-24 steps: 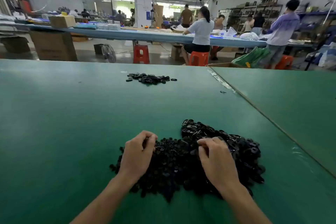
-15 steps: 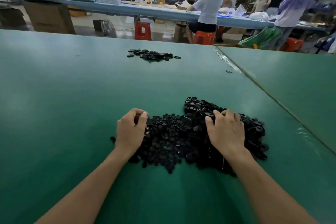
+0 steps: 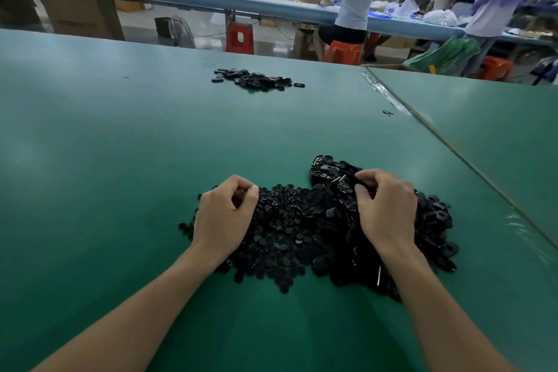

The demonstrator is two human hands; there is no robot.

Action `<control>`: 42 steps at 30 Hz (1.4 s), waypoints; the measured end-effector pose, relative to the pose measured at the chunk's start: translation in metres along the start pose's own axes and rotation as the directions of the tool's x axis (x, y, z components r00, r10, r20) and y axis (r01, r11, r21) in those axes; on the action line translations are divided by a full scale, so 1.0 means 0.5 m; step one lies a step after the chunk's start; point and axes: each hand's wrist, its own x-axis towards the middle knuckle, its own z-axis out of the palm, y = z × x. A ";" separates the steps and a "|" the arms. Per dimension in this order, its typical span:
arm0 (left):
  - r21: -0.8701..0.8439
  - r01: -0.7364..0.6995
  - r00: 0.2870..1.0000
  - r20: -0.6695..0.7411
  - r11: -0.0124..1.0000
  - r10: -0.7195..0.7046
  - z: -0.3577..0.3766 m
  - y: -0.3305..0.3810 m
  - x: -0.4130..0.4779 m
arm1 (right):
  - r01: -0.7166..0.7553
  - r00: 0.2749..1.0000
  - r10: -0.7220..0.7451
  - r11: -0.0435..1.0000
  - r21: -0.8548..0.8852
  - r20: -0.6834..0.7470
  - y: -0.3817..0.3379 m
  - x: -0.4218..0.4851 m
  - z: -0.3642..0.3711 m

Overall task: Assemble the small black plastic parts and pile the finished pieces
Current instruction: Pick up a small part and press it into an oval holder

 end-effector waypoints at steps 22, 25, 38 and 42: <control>-0.165 -0.070 0.992 0.093 0.984 0.087 -0.008 0.001 0.003 | -0.003 0.972 -0.151 0.761 0.649 0.182 -0.102 -0.108 0.086; -0.258 0.018 0.999 0.052 0.966 -0.004 -0.008 -0.006 0.009 | 0.190 0.967 -0.243 0.891 0.412 0.080 -0.102 -0.116 0.080; -0.274 0.064 0.998 0.023 0.960 -0.060 -0.005 -0.010 0.007 | 0.211 0.918 -0.231 0.973 0.094 0.322 -0.090 -0.129 0.074; -0.289 0.055 0.998 0.008 0.956 -0.056 -0.006 -0.004 0.005 | 0.199 0.933 -0.229 0.971 0.132 0.278 -0.086 -0.130 0.075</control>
